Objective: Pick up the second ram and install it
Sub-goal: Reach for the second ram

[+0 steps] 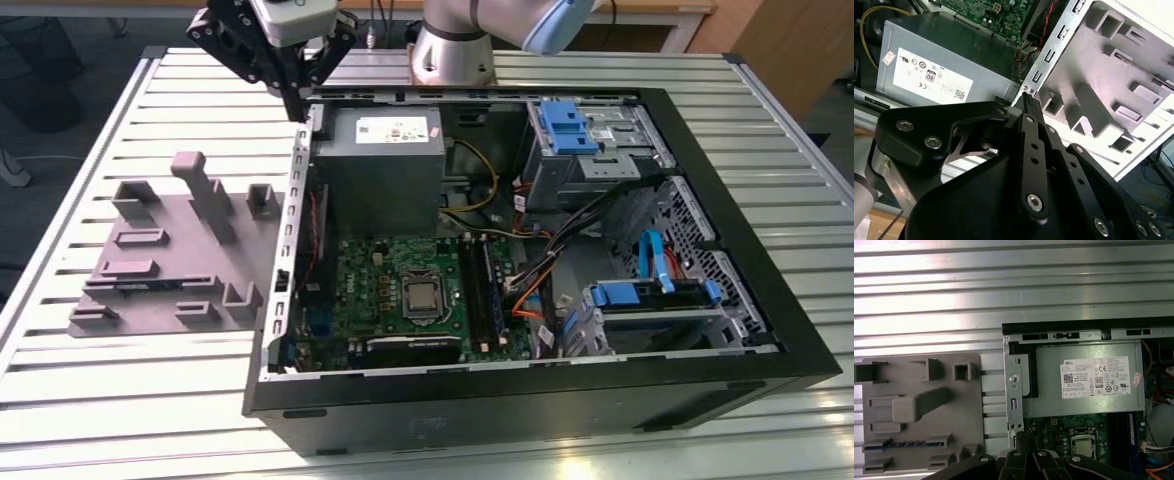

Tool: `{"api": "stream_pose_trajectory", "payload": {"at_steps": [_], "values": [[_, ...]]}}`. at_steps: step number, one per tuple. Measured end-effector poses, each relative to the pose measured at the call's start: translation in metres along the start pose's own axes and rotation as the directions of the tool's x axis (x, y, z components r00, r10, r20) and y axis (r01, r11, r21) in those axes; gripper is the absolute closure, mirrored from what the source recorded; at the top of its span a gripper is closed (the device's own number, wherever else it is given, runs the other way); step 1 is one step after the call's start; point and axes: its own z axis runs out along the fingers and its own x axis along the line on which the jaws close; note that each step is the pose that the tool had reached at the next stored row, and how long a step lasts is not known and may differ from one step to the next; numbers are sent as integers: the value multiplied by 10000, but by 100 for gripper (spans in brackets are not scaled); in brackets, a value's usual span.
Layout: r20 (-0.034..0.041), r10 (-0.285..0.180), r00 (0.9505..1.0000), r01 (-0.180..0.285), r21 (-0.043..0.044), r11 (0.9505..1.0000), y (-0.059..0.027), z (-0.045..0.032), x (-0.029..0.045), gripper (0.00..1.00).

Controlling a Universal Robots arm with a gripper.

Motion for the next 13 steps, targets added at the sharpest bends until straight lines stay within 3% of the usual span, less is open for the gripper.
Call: {"api": "stream_pose_trajectory", "payload": {"at_steps": [3,13], "values": [[0,1,10000,-1,0,10000,-3,-1,35,89],[-1,0,10000,0,0,10000,-4,-1,54,89]]}}
